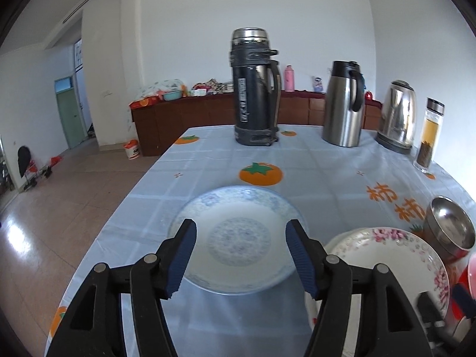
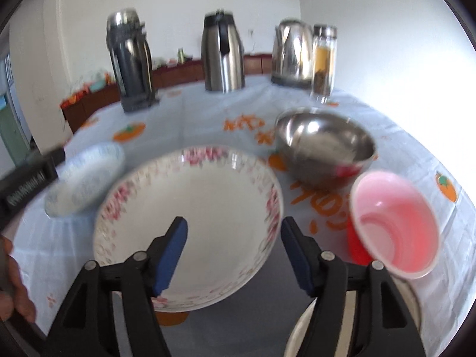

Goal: Organize plates and bowls
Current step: 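Move the right gripper toward the blue-and-white patterned plate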

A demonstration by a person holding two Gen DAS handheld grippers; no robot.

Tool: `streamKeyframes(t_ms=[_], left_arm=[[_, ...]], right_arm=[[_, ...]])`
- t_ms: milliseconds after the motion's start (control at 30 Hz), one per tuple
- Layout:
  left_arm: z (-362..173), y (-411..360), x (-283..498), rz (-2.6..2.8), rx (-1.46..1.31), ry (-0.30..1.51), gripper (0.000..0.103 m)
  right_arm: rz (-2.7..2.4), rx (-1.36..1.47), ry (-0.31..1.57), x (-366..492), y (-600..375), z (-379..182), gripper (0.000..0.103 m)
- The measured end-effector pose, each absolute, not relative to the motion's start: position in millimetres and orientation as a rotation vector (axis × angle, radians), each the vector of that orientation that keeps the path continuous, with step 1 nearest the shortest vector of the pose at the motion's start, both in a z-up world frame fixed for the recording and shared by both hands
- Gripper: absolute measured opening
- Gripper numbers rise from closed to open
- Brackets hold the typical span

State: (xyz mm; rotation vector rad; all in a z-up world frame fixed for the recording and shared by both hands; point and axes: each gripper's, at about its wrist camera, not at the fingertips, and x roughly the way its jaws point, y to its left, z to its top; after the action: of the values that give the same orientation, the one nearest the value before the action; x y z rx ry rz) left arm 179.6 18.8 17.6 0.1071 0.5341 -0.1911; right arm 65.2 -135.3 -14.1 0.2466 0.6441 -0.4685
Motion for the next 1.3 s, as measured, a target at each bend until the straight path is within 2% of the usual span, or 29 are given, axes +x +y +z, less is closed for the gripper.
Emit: streamKeyframes(t_ms=[233, 567, 833, 1300], left_arm=[[21.0, 63.1, 196.3, -0.061, 0.035, 0.529, 0.065], [9.9, 111.9, 219.3, 0.086, -0.085, 0.58, 0.065], [13.3, 105.1, 211.3, 0.078, -0.023, 0.507, 0.065], [12.4, 102.6, 210.7, 0.084, 0.01, 0.487, 0.065]], right_arm=[[-0.336, 0.293, 0.421, 30.3, -118.6, 5.0, 0.084], [-0.222, 0.234, 0.397, 29.6, -87.9, -9.5, 0.084], [-0.197, 0.152, 0.246, 5.4, -67.6, 1.2, 0.084], [-0.156, 0.143, 0.313, 18.9, -65.5, -0.9, 0.085]])
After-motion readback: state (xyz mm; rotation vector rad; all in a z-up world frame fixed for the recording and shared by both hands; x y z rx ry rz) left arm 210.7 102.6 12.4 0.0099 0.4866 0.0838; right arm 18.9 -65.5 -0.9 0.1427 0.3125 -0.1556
